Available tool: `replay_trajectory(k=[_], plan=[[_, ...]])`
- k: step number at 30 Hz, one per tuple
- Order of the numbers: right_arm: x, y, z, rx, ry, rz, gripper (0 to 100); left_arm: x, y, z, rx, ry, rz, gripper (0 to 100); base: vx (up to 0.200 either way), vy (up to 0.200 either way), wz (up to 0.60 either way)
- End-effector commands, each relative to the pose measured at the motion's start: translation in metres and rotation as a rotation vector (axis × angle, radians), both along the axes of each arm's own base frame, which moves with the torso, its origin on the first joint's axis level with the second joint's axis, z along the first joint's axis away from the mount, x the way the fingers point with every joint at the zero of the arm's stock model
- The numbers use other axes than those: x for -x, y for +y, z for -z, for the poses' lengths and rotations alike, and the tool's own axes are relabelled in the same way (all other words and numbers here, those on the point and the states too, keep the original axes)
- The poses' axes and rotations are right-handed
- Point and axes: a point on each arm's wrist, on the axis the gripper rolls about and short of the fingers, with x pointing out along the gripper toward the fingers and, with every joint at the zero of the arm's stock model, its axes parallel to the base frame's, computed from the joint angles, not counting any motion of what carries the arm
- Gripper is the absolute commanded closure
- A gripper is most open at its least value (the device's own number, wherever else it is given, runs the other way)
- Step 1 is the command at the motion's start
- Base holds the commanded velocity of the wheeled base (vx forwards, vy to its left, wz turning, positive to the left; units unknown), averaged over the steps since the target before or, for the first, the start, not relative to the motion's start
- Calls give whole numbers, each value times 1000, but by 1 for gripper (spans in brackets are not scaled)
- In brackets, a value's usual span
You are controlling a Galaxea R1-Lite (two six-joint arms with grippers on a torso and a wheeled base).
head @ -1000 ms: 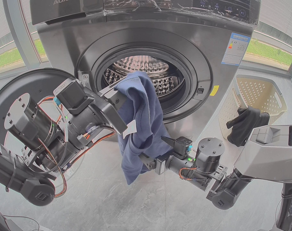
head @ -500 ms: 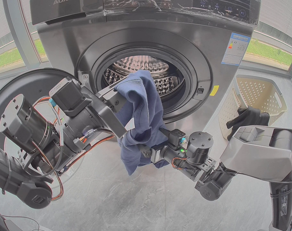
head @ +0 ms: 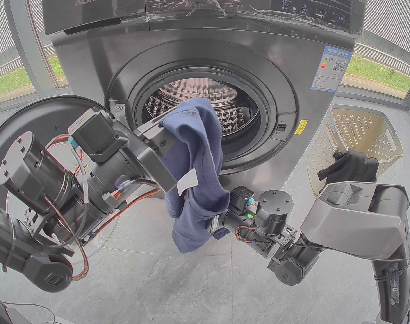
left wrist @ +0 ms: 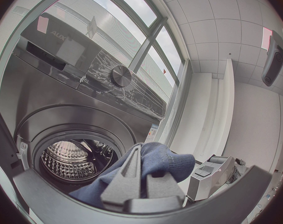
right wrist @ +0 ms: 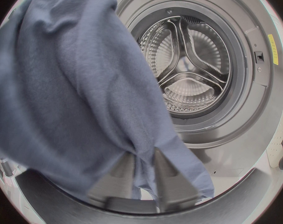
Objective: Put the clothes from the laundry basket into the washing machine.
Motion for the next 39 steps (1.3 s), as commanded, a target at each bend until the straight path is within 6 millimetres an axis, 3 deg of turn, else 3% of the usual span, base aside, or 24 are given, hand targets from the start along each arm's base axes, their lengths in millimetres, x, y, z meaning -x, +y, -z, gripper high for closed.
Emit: replay_trajectory(k=[1,11,12,24,29,34,39], plan=[[1,-1,0,-2,1,-1,100,-2,0,2,-3,5,-6,100,0,0,0],[9,-25,-3,32,44,39,100,-6,3,2,-1,13,-18,100,0,0,0],[12,-30,-2,43,57,42,0,-7,4,3,-3,13,-25,100,0,0,0],[48,-77,-17,102,130,65,0,-12,10,2,0,12,-48,100,0,0,0],[69,-85,-27,113,134,-17,0,-12,9,1,2,10,-48,100,0,0,0],[84,-73,-22,140,143,-94,0,-12,9,1,2,10,-48,100,0,0,0],[77,-46,-6,147,146,-137,0,-12,9,1,2,10,-48,100,0,0,0]])
